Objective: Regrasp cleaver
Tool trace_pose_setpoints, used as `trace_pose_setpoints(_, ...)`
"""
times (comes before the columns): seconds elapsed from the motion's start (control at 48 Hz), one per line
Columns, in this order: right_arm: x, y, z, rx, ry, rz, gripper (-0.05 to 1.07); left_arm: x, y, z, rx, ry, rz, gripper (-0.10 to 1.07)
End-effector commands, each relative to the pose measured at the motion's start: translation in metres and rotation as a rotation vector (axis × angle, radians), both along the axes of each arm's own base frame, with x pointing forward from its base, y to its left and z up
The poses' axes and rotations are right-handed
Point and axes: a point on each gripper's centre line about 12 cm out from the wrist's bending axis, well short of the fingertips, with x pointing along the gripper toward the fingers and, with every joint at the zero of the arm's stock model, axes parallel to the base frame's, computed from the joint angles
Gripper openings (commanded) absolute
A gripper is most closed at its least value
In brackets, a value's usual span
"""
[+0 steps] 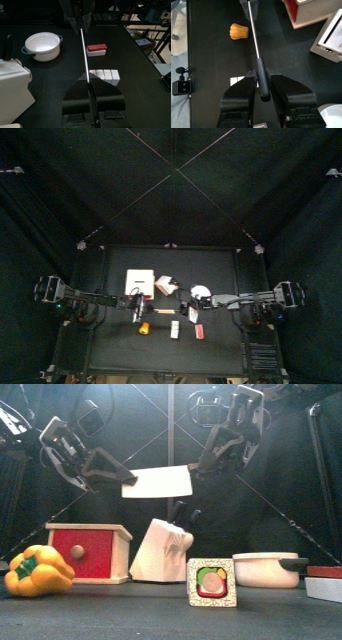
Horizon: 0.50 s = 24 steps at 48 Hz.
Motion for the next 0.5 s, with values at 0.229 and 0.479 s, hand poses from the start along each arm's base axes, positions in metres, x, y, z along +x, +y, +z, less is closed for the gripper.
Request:
trace_pose_setpoints(0.229,0.001,0.0,0.008,-0.002,-0.019,0.003,0.49,0.007,0.001,0.007,0.01,-0.026,-0.003,0.18)
trace_pose_setpoints(0.479,0.001,0.0,0.007,-0.042,-0.014,0.023,0.37,0.012,-0.004,-0.006,0.044,0.015,-0.05,0.18)
